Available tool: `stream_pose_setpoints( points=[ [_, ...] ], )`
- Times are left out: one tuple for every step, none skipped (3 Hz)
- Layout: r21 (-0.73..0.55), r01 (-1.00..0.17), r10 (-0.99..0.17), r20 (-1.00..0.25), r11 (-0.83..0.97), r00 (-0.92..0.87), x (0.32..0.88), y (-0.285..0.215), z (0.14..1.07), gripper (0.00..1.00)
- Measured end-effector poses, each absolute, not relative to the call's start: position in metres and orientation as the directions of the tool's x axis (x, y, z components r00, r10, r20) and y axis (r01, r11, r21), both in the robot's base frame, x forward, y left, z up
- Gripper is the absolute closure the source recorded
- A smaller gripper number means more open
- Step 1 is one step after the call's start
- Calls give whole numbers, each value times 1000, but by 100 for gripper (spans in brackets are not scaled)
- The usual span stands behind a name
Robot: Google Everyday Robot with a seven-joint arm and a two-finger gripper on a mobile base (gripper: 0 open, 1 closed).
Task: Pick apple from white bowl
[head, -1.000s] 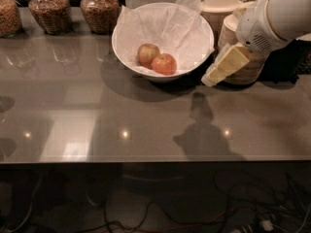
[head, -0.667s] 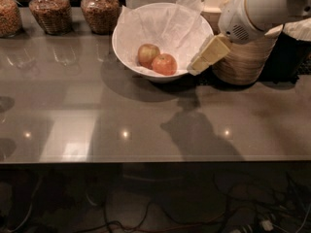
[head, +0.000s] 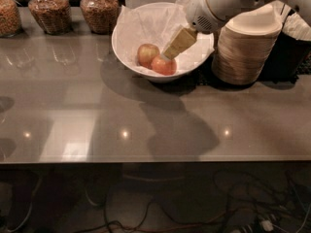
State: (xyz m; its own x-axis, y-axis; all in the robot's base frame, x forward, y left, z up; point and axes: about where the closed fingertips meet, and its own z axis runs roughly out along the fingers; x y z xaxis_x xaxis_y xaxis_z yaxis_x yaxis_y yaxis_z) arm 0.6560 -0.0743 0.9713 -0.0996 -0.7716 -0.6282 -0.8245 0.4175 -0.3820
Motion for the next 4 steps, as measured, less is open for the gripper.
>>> stream_pose_setpoints(
  points=[
    [-358, -847, -769, -633, 393, -89, 671, -52, 960, 34],
    [-320, -868, -769, -631, 379, -103, 681, -40, 940, 48],
    [-277, -883, -775, -617, 378, -138, 688, -37, 914, 47],
    [-241, -890, -779, -603, 387, -176, 692, -40, 893, 37]
  ],
)
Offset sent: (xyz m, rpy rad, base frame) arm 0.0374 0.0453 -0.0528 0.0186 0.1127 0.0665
